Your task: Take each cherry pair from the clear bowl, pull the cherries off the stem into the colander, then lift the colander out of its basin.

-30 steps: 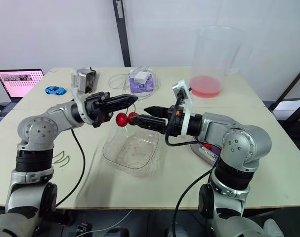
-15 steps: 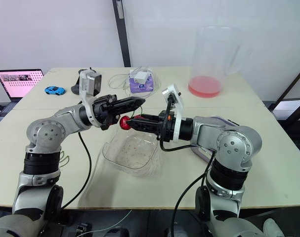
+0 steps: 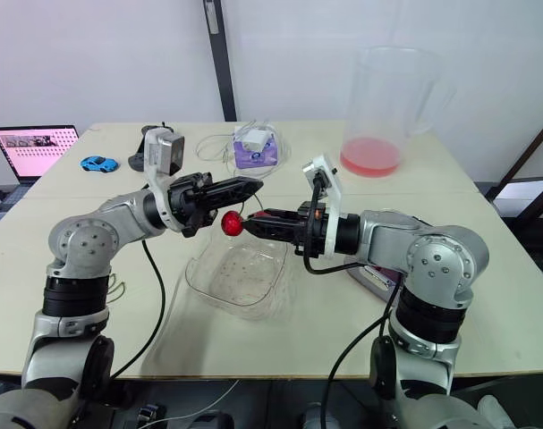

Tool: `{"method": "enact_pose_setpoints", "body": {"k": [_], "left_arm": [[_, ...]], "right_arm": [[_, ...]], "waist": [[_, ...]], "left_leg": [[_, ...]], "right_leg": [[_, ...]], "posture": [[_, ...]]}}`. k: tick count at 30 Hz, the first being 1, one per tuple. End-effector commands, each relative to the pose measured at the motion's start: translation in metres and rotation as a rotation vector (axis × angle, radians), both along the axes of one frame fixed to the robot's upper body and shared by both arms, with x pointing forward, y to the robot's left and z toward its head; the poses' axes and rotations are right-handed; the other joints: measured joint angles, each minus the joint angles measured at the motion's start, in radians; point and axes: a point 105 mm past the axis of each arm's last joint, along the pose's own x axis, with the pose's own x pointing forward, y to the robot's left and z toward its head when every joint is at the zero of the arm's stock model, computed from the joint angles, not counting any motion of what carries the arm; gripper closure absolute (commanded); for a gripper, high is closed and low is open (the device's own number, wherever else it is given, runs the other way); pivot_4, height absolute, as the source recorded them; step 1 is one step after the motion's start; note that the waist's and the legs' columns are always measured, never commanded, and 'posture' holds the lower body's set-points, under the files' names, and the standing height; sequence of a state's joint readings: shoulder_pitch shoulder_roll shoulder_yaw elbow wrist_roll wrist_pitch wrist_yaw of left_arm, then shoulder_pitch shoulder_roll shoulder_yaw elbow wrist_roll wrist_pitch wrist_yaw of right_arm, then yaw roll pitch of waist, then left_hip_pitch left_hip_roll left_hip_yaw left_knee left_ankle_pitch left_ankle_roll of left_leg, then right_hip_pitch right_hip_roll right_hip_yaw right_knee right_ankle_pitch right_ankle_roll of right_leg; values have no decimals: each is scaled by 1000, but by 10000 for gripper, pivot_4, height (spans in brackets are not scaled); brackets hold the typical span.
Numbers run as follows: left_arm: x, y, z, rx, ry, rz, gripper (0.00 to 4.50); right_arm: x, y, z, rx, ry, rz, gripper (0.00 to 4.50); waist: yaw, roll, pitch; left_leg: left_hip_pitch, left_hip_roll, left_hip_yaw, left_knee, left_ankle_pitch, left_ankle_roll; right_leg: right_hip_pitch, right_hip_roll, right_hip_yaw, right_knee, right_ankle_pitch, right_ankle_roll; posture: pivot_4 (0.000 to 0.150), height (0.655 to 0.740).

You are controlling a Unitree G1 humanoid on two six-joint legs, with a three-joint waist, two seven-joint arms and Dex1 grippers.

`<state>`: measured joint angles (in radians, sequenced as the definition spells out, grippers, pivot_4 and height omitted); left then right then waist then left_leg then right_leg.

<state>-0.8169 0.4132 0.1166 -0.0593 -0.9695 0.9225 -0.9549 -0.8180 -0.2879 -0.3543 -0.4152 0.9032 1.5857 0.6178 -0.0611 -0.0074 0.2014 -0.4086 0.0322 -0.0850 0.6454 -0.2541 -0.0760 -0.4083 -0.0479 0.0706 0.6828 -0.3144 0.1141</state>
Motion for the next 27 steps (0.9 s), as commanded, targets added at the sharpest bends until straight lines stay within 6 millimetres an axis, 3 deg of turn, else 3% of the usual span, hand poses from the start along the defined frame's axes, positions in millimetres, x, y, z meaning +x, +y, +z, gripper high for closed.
{"method": "enact_pose_setpoints", "body": {"k": [1,14,18,19,23,25,27], "left_arm": [[-5,1,7,-14,-45,-4,45000],[0,2,6,-14,-56,30,45000],[1,3,5,-16,-57,32,45000],[1,3,6,-16,-58,33,45000],[3,5,7,-21,-69,45,45000],[4,6,7,-23,-74,50,45000],[6,7,6,-22,-83,55,45000]], "right_arm": [[-6,1,6,-15,-21,56,33340],[-15,-8,-21,-192,0,105,33340],[-16,-21,-10,-183,-42,75,33340],[-15,-28,-5,-187,-61,52,33340],[11,-87,17,-317,-179,-208,33340],[18,-109,18,-407,-210,-281,33340],[26,-144,-1,-653,-258,-352,33340]], "waist": [[0,0,0],[5,0,0],[9,0,0],[13,0,0],[23,-1,0],[25,-1,1],[24,-1,1]], "left_leg": [[0,0,0,0,0,0],[0,0,0,0,0,0],[0,0,0,0,0,0],[0,0,0,0,0,0],[-1,0,1,1,0,0],[-1,0,1,0,-1,1],[-1,0,1,0,-1,2]], "right_leg": [[0,0,0,0,0,0],[0,0,0,-1,0,0],[0,0,0,-1,0,0],[0,0,0,-1,0,0],[1,0,0,-3,0,0],[1,-1,0,-6,0,0],[2,0,0,-7,0,0]], "posture": [[1500,7332],[1500,7332],[1500,7332],[1500,7332],[1500,7332],[1500,7332],[1500,7332]]}}
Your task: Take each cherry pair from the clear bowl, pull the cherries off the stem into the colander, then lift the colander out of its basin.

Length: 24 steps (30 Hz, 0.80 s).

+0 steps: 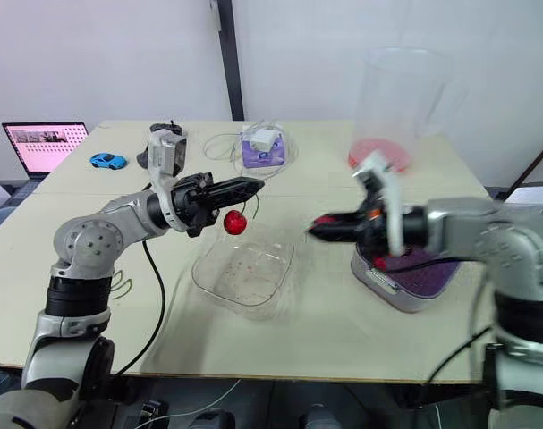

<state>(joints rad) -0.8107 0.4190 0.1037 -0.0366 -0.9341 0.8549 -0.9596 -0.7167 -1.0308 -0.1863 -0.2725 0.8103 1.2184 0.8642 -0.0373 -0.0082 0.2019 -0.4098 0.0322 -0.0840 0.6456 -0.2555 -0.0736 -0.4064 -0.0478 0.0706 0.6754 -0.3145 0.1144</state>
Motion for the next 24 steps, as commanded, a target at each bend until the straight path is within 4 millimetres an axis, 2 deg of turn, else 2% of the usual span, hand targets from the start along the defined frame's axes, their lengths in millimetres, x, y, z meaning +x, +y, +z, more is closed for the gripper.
{"method": "enact_pose_setpoints", "body": {"k": [1,6,10,13,15,18,20,24], "left_arm": [[-1,3,8,-17,-53,8,45000],[-2,0,5,-5,-60,-14,45000],[-2,-1,4,0,-69,-15,45000],[-1,-1,5,-6,-69,-9,45000],[0,-2,7,-18,-62,-2,45000],[-2,-3,10,-25,-61,-11,45000],[-4,-4,11,-30,-62,-22,45000],[-6,-8,14,-49,-59,-35,45000]], "right_arm": [[8,-38,-20,-295,-58,-56,33340],[12,-79,-51,-505,-11,-104,33340],[7,-87,-66,-556,23,-80,33340],[8,-89,-66,-565,10,-79,24111],[7,-91,-60,-573,-4,-78,15070],[5,-80,-39,-518,-44,-55,1158],[-2,-63,-17,-435,-68,-8,488],[-21,-9,11,-157,-101,178,488]], "waist": [[-1,0,0],[-9,0,0],[-6,1,0],[-6,1,0],[-5,1,0],[-5,1,0],[-6,1,1],[-7,1,1]], "left_leg": [[0,0,0,0,-1,2],[1,0,2,1,-1,2],[1,0,2,1,-1,2],[1,0,2,1,-1,1],[1,0,2,1,0,-1],[1,0,2,1,1,-1],[1,0,2,1,1,-1],[1,0,1,1,1,-2]], "right_leg": [[0,0,0,-1,0,0],[1,0,2,-2,0,0],[1,0,2,-1,0,0],[1,0,2,-1,0,0],[1,0,2,-1,0,0],[1,0,2,-1,0,0],[1,0,2,-1,0,0],[1,0,1,-1,0,0]], "posture": [[1500,7332],[1500,7332],[1500,7332],[1500,7332],[1500,7332],[1500,7332],[1500,7332],[1500,7332]]}}
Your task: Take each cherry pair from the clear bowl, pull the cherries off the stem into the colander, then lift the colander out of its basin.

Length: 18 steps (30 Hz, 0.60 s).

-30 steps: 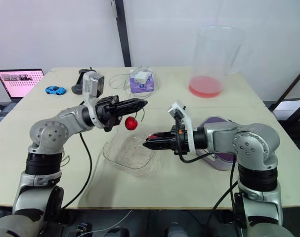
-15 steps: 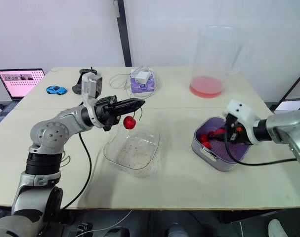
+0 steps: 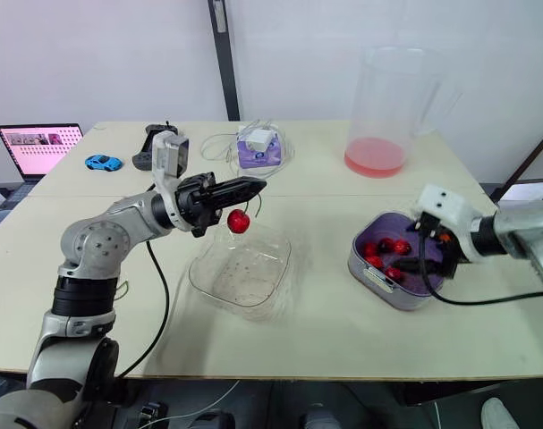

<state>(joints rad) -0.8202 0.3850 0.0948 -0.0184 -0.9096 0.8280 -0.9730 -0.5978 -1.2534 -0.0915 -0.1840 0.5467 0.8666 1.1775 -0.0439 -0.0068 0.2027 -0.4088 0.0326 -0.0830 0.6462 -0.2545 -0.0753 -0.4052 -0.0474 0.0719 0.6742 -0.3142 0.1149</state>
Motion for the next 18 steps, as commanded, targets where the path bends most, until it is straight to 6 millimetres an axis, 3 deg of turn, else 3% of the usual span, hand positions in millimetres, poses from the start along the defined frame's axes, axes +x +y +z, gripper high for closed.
{"method": "enact_pose_setpoints", "body": {"k": [1,4,11,18], "left_arm": [[-8,-3,15,-37,-48,-27,45000],[-9,-6,19,-54,-46,-41,45000],[-14,-10,22,-54,-45,-58,45000],[-14,-10,22,-49,-47,-52,45000]], "right_arm": [[-19,51,26,237,-29,200,488],[-19,88,30,428,-25,281,488],[-11,156,10,631,54,317,488],[-9,180,15,732,80,336,488]], "waist": [[-1,-1,0],[2,-2,-1],[3,-1,-1],[0,-1,-1]], "left_leg": [[0,0,0,0,0,0],[1,0,-1,1,0,0],[-1,-1,-1,1,1,-1],[-1,0,-2,1,1,-1]], "right_leg": [[1,0,0,0,0,0],[2,0,-1,0,0,0],[1,-1,-2,0,0,0],[-1,-1,-1,3,0,0]], "posture": [[1500,7332],[1500,7332],[1500,7332],[1500,7332]]}}
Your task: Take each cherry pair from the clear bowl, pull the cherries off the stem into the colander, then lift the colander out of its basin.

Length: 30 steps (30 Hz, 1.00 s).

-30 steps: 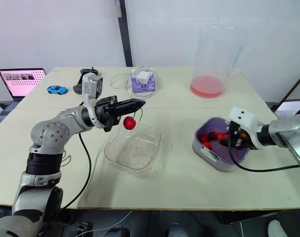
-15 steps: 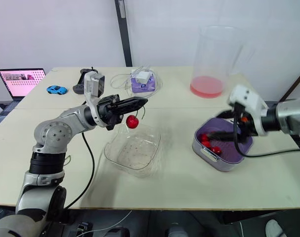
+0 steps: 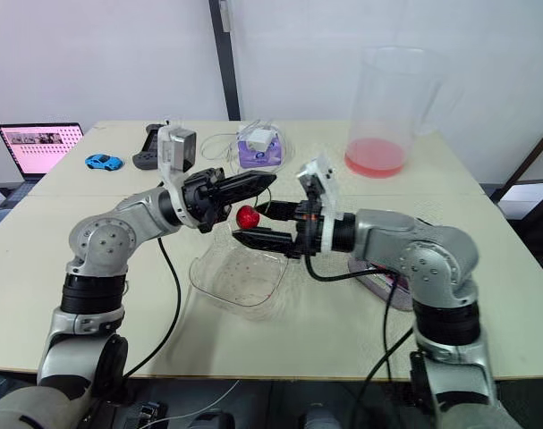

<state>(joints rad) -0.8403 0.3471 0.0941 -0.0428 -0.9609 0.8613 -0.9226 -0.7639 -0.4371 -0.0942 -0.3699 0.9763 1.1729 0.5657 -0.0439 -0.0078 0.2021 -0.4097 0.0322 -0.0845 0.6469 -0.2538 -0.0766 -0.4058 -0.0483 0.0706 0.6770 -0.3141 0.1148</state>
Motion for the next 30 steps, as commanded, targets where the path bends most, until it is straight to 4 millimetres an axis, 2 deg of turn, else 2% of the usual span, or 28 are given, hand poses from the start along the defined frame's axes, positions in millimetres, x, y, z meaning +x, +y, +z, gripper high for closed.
{"method": "enact_pose_setpoints", "body": {"k": [1,5,8,12,26,30], "left_arm": [[-7,1,14,-19,-60,-8,45000],[-8,0,14,-19,-63,-7,45000],[-7,0,14,-20,-66,-3,45000],[-6,0,14,-23,-67,2,45000],[-7,0,12,-25,-70,-2,45000],[-8,-1,11,-25,-65,-10,45000]], "right_arm": [[-3,7,15,51,-37,19,488],[-5,12,18,79,-31,37,488],[-6,13,19,88,-21,41,8984],[-6,13,15,69,-12,39,26682],[-3,7,3,-5,2,14,27412],[3,-1,-1,-52,-8,-19,27412]], "waist": [[0,0,0],[0,0,0],[-1,0,0],[-1,0,0],[-1,0,0],[0,0,0]], "left_leg": [[0,0,0,0,0,0],[0,0,0,0,0,0],[0,0,0,0,0,1],[0,0,0,0,-1,1],[0,0,0,0,-1,2],[0,0,0,0,-1,2]], "right_leg": [[0,0,0,0,0,0],[0,0,0,0,0,0],[0,0,0,0,0,0],[0,0,0,0,0,0],[0,0,0,0,0,0],[0,0,0,0,0,0]], "posture": [[1500,7332],[1500,7332],[1500,7332],[1500,7332],[1500,7332],[1500,7332]]}}
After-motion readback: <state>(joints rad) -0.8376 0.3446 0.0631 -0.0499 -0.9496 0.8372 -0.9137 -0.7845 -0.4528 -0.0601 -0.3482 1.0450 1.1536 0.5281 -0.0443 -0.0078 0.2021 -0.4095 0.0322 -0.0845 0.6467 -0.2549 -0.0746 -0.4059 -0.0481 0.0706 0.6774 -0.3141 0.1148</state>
